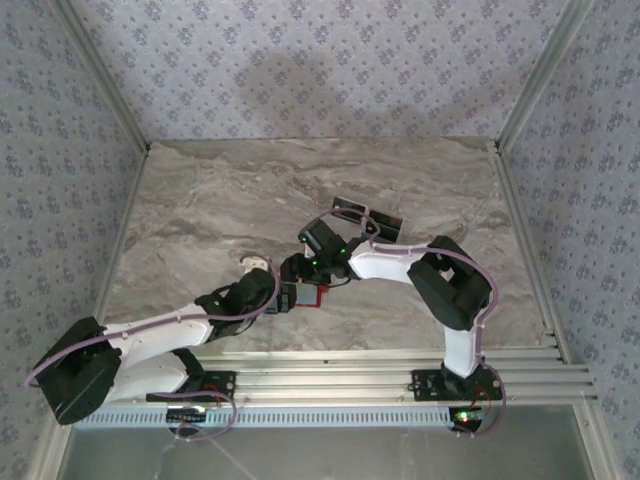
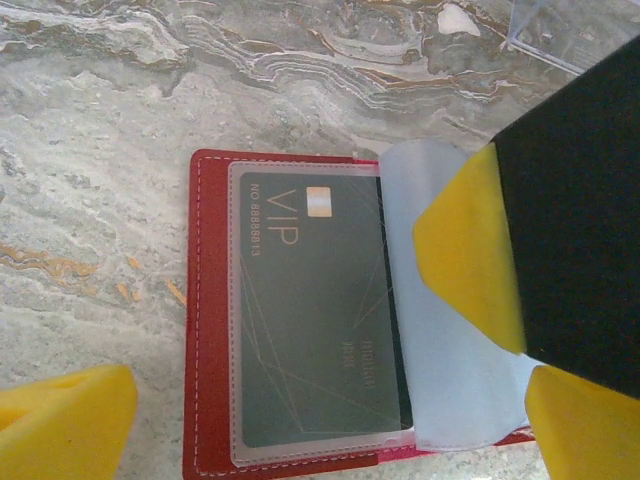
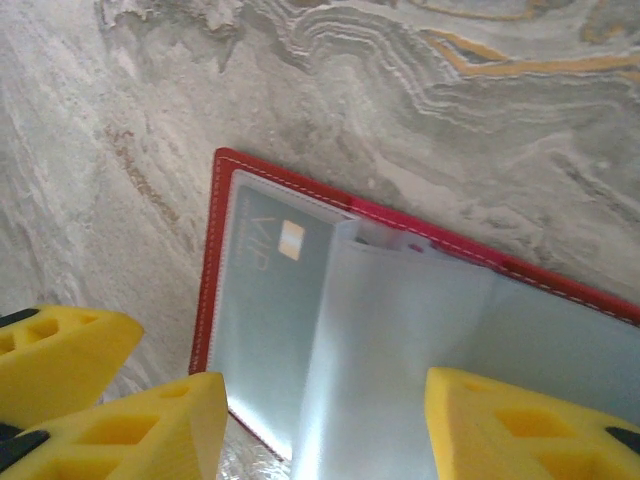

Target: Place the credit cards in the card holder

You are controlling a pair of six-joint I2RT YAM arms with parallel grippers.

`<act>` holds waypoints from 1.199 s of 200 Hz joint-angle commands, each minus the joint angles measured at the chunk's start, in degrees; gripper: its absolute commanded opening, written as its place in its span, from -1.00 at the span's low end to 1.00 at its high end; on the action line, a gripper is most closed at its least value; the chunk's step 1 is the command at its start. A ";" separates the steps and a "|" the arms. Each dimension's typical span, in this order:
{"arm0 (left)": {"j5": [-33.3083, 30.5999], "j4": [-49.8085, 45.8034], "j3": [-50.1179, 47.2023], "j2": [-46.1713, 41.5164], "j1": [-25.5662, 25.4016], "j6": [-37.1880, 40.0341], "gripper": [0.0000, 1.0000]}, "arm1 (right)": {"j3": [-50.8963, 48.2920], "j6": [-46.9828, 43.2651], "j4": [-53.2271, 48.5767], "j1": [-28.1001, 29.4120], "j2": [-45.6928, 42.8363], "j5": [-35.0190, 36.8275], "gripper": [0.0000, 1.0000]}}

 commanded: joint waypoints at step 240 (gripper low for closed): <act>-3.28 -0.18 -0.94 4.29 -0.25 -0.64 1.00 | 8.01 0.57 -2.21 2.12 5.81 -2.29 0.14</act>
